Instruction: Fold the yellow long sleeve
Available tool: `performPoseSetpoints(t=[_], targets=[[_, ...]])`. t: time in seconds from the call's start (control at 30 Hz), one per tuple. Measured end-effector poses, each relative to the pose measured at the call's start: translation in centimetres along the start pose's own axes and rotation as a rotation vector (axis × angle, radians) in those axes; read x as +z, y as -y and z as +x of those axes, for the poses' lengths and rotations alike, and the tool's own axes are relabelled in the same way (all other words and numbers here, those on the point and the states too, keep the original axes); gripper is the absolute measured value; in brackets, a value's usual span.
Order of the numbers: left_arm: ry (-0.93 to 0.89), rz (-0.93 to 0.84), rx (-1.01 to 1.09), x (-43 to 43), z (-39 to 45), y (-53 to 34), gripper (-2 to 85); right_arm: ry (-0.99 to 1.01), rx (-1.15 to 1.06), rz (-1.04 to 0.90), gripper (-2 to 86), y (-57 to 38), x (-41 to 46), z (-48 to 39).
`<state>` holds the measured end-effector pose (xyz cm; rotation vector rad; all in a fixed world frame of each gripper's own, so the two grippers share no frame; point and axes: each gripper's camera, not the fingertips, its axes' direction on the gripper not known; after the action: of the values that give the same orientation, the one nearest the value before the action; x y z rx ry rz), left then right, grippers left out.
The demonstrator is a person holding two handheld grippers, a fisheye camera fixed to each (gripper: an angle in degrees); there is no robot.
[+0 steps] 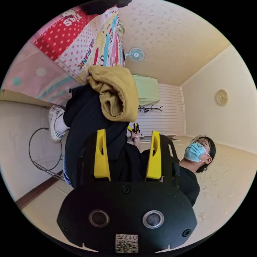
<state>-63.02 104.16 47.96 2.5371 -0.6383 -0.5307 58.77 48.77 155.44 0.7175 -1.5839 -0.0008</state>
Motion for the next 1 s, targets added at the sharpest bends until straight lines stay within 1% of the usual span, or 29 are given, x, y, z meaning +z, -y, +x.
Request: performPoseSetpoints(t=[0.07,0.13,0.2,0.23,0.3,0.4,0.43,0.47,0.5,0.53,0.57,0.6,0.73,0.77,0.87,1.0], targets=[[-0.093,-0.002,-0.042,1.8,-1.1,0.5,25.9,0.137,0.056,-0.073,19.0,0.9,3.2,1.2],[-0.156,0.027,-0.057,2.9,-1.5,0.8,27.5,0.215,0.093,-0.108,19.8,1.4,6.0,2.0],[-0.163,0.096,-0.067,3.2,-1.6,0.8,27.7,0.200,0.119,-0.129,20.5,2.0,8.8,2.4],[-0.178,0.141,-0.067,3.3,-1.7,0.8,27.4,0.160,0.137,-0.119,21.0,2.3,10.3,2.7],[-0.203,0.200,-0.073,3.7,-1.9,0.8,26.3,0.145,0.162,-0.079,21.2,2.7,12.0,3.2],[-0.194,0.296,-0.104,4.7,-2.7,0.4,19.7,0.231,0.227,0.039,20.9,3.6,13.3,5.0],[-0.194,0.335,-0.113,5.1,-3.0,0.1,15.9,0.247,0.251,0.094,20.5,3.8,13.4,5.7],[-0.245,0.361,-0.094,5.5,-3.3,-0.2,11.2,0.252,0.272,0.138,20.1,4.0,13.5,6.2],[-0.302,0.371,-0.065,5.8,-3.3,-0.2,8.9,0.257,0.282,0.148,19.8,4.0,13.6,6.4],[-0.415,0.350,-0.013,6.4,-3.0,-0.1,8.4,0.294,0.297,0.161,19.0,4.0,13.8,6.4],[-0.459,0.306,0.045,6.9,-2.1,0.2,8.0,0.354,0.310,0.173,18.6,3.5,14.2,6.3],[-0.457,0.295,0.081,6.9,-1.4,0.3,8.0,0.374,0.318,0.178,18.3,3.3,14.3,6.2],[-0.333,0.251,0.275,6.9,4.1,0.9,7.9,0.374,0.337,0.152,17.0,0.9,15.8,4.9],[-0.299,0.240,0.318,7.1,5.6,1.2,7.9,0.412,0.346,0.168,16.7,-0.1,16.3,4.9],[-0.246,0.217,0.392,8.5,8.7,1.9,8.0,0.537,0.377,0.187,16.7,-2.5,18.3,5.2],[-0.230,0.157,0.449,11.8,11.8,2.8,7.9,0.616,0.395,0.158,16.8,-4.8,20.9,5.1]])
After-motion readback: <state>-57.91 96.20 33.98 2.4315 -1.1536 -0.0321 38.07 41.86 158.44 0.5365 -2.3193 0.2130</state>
